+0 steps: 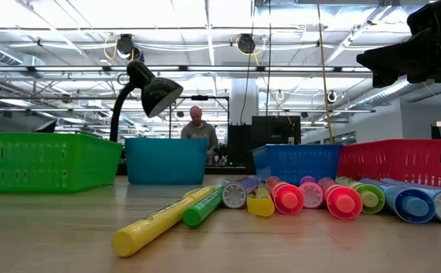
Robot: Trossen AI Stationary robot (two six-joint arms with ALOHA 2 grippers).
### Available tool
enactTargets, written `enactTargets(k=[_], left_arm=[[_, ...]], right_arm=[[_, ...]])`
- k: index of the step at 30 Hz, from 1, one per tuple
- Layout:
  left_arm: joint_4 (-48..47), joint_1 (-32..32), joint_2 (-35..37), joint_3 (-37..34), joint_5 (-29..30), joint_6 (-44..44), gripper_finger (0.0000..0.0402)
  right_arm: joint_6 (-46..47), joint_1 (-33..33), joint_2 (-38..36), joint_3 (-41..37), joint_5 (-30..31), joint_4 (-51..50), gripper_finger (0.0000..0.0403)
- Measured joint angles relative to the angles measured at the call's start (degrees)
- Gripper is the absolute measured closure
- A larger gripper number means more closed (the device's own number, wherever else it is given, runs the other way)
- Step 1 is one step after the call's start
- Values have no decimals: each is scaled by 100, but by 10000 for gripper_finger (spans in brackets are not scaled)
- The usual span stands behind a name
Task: Pick & Place Markers
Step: Put the dark blue marker pen into the dark blue bin
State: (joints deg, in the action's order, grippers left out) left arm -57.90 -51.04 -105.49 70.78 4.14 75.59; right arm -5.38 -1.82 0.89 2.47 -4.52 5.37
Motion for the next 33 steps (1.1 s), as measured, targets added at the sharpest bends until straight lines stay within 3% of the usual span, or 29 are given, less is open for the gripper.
enactTargets(k=[16,27,33], left_arm=[[22,-37,0,-92,-12,11,257],[1298,-35,32,-845,-172,24,257],[1341,-33,37,-1028,-280,105,257]], right_arm=[[-1,1,0,1,-1,0,332],[1,1,0,-1,0,0,332],[-1,-1,2,-1,-1,0,332]])
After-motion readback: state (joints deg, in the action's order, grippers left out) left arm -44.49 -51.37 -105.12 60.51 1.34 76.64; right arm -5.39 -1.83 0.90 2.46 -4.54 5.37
